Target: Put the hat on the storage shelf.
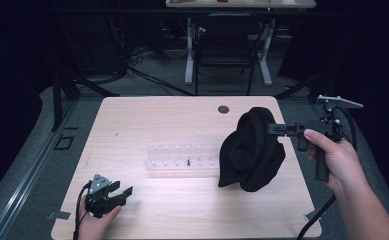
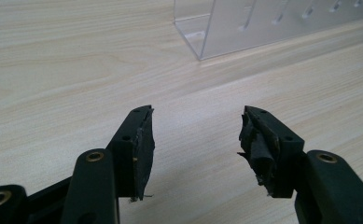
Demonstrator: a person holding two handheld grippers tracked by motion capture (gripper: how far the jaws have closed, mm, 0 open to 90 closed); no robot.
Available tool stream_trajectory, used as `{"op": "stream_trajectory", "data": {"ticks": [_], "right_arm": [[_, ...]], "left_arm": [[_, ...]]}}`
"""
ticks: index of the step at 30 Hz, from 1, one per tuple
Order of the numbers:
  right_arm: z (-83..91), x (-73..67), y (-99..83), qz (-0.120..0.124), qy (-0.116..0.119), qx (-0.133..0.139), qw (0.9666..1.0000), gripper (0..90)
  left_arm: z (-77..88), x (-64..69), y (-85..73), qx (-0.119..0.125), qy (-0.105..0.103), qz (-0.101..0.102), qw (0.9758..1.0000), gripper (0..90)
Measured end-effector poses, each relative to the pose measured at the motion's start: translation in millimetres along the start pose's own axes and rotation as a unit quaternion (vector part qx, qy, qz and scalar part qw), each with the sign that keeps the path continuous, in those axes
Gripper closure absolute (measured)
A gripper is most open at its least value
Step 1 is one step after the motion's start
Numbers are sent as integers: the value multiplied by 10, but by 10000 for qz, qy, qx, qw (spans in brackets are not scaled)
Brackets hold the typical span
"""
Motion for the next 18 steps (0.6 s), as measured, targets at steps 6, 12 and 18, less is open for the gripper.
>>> {"op": "stream_trajectory", "data": {"ticks": [6, 12, 18], "right_arm": [[-38, -85, 74, 15, -33, 40, 10000, 882], [-91, -172, 152, 102, -8, 40, 9999, 882], [-205, -254, 226, 134, -14, 43, 9999, 882]], "left_arm": [[3, -3, 1, -13, -7, 0, 10000, 444], [3, -7, 2, -2, -19, 5, 10000, 444], [8, -13, 4, 6, -21, 23, 10000, 444]]}}
Point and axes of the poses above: each handheld gripper's, and its own axes: z roughly backward along the jaws, y roughly out of its top, x roughly to its right, the point moved 4 cm from there along -z, roughly forward along the jaws, and after that the axes turned 8 degrees about -y, right-handed, at the moved point
